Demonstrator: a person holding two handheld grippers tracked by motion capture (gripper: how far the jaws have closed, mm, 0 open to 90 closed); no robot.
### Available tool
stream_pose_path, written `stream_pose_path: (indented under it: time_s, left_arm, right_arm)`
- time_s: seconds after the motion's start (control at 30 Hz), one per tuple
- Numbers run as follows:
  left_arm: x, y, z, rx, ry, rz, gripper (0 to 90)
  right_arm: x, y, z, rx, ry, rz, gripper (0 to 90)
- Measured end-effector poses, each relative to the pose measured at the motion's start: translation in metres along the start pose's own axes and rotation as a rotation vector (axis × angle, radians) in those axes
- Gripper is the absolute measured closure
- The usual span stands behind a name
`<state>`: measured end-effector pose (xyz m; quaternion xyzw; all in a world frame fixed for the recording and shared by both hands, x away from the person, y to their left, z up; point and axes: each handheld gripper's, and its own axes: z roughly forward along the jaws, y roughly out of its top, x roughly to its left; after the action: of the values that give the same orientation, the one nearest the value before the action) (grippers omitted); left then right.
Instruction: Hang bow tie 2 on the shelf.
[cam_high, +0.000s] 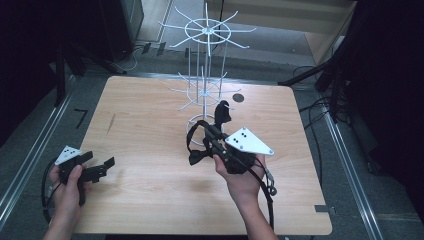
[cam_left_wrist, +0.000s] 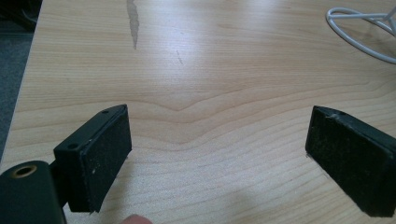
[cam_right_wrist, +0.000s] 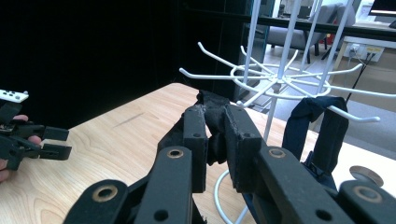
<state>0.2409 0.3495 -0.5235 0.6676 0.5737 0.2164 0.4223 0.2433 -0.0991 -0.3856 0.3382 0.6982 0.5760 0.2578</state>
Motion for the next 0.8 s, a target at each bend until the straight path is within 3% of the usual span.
stream_pose_path:
  time_s: [0.8]
  left_arm:
    - [0.0,0.0,0.0,0.001,-0.001,0.001,7.7]
  right_arm:
    - [-0.007,0.012,0.004,-0.011,-0.018,0.001,81.0]
